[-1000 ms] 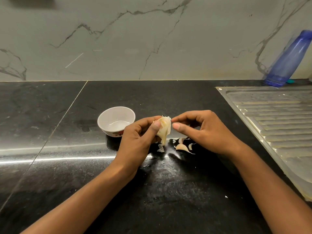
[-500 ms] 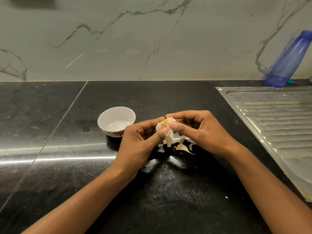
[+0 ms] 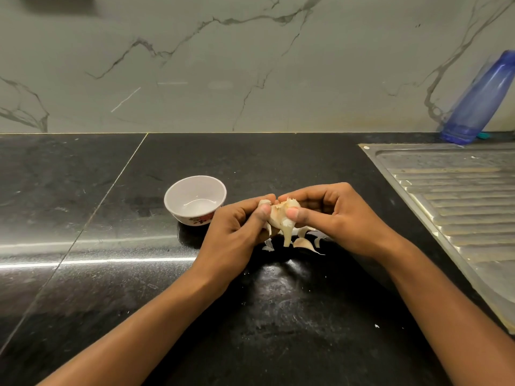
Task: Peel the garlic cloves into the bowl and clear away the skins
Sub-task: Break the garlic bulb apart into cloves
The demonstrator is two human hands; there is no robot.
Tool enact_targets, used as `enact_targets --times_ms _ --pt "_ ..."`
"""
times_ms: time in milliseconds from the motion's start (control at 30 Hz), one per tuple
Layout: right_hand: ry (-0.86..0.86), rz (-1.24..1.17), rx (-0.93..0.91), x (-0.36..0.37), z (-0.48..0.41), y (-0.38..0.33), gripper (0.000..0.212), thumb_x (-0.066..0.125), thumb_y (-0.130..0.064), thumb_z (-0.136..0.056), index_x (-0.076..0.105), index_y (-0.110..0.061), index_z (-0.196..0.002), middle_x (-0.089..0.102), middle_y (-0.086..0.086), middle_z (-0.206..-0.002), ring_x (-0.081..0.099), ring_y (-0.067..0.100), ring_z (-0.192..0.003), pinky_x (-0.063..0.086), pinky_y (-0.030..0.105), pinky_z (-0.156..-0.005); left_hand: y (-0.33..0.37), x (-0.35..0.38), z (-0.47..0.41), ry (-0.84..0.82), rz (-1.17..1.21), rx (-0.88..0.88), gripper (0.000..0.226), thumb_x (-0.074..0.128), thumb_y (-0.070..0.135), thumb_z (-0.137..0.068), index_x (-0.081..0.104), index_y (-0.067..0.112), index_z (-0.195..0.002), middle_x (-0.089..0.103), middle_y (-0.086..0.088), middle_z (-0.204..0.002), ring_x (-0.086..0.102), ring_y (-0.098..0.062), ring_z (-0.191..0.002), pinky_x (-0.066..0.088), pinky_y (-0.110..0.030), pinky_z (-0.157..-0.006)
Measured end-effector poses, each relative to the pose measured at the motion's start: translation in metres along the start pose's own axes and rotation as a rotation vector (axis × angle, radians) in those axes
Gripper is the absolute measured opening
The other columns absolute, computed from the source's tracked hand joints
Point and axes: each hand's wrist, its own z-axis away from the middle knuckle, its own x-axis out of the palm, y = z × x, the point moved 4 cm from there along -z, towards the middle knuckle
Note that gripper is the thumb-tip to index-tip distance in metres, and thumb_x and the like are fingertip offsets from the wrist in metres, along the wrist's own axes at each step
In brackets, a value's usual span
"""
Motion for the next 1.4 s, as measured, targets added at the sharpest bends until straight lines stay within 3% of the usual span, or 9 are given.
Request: enact_targets --times_ms 100,200,400,567,700,833,967,1233,1400 --pt "0.036 -0.001 0.000 -0.005 -0.001 0.001 0.024 0.074 -0.016 -0.097 0.077 -0.012 -0.121 0.081 0.002 -0.110 0.078 0.021 -0.103 0.064 0.036 -0.091 0.000 0.000 0.000 0.042 0.096 -0.031 0.026 0.056 0.016 -0.108 0.071 0.009 -0.127 0.077 -0.011 -0.120 0.074 -0.027 -0.114 0.061 -0.040 -0.098" --pt "0.123 0.014 0.007 -0.017 -0.003 0.005 0.020 0.073 -0.014 -0.098 0.078 -0.013 -0.117 0.081 0.003 -0.107 0.078 0.019 -0.101 0.063 0.030 -0.086 -0.002 -0.003 -0.001 0.080 0.020 -0.002 0.025 0.061 0.020 -0.106 0.074 0.011 -0.125 0.079 -0.015 -0.107 0.075 -0.031 -0.106 0.062 -0.041 -0.095" --pt "0.384 -0.002 0.039 -0.043 -0.008 0.014 0.014 0.071 -0.013 -0.099 0.081 -0.011 -0.108 0.082 0.005 -0.100 0.076 0.027 -0.094 0.062 0.030 -0.077 0.000 0.002 0.002 0.036 -0.222 0.097 0.019 0.067 0.024 -0.102 0.080 0.017 -0.113 0.078 0.003 -0.097 0.072 -0.010 -0.080 0.058 -0.022 -0.071" --pt "0.428 -0.027 0.053 -0.046 -0.010 0.015 0.013 0.072 -0.017 -0.099 0.083 -0.012 -0.104 0.081 0.006 -0.100 0.077 0.026 -0.093 0.064 0.037 -0.080 0.001 0.019 0.004 -0.076 -0.613 0.226 0.014 0.069 0.031 -0.102 0.082 0.028 -0.105 0.062 0.012 -0.096 0.061 -0.009 -0.081 0.046 -0.022 -0.069" --pt "0.397 -0.003 0.055 -0.037 -0.011 0.014 0.012 0.073 -0.018 -0.099 0.082 -0.012 -0.105 0.082 0.003 -0.097 0.077 0.020 -0.088 0.061 0.026 -0.073 0.002 0.027 0.006 -0.135 -0.817 0.252 0.016 0.067 0.037 -0.102 0.080 0.033 -0.110 0.052 0.014 -0.095 0.055 -0.005 -0.087 0.038 -0.017 -0.068" --pt "0.394 -0.008 0.054 -0.036 -0.010 0.013 0.012 0.073 -0.019 -0.099 0.082 -0.014 -0.105 0.082 0.001 -0.095 0.077 0.018 -0.088 0.061 0.025 -0.073 0.004 0.029 0.009 -0.167 -0.844 0.246 0.026 0.069 0.039 -0.099 0.077 0.033 -0.124 0.051 0.014 -0.099 0.055 -0.004 -0.095 0.041 -0.014 -0.072" --pt "0.403 0.000 0.058 -0.036 -0.010 0.014 0.013 0.073 -0.019 -0.099 0.082 -0.013 -0.105 0.081 0.001 -0.095 0.077 0.018 -0.087 0.062 0.028 -0.075 0.009 0.027 0.009 -0.154 -0.759 0.239 0.025 0.074 0.034 -0.097 0.078 0.030 -0.121 0.054 0.012 -0.096 0.057 -0.005 -0.090 0.041 -0.013 -0.070" --pt "0.362 -0.018 0.063 -0.032 -0.009 0.011 0.013 0.073 -0.019 -0.099 0.081 -0.015 -0.108 0.082 0.000 -0.095 0.077 0.018 -0.085 0.060 0.025 -0.070 0.009 0.003 0.003 -0.062 -0.718 0.225 0.039 0.072 -0.003 -0.087 0.082 0.028 -0.109 0.063 0.014 -0.093 0.056 -0.003 -0.075 0.040 -0.012 -0.066" --pt "0.226 -0.086 0.058 -0.021 -0.008 0.008 0.019 0.073 -0.015 -0.098 0.079 -0.012 -0.116 0.081 0.006 -0.101 0.074 0.015 -0.086 0.061 0.024 -0.074 0.012 -0.005 0.002 0.073 -0.612 0.244 0.031 0.075 0.009 -0.090 0.078 0.027 -0.115 0.070 0.014 -0.092 0.057 -0.011 -0.066 0.045 -0.016 -0.064"
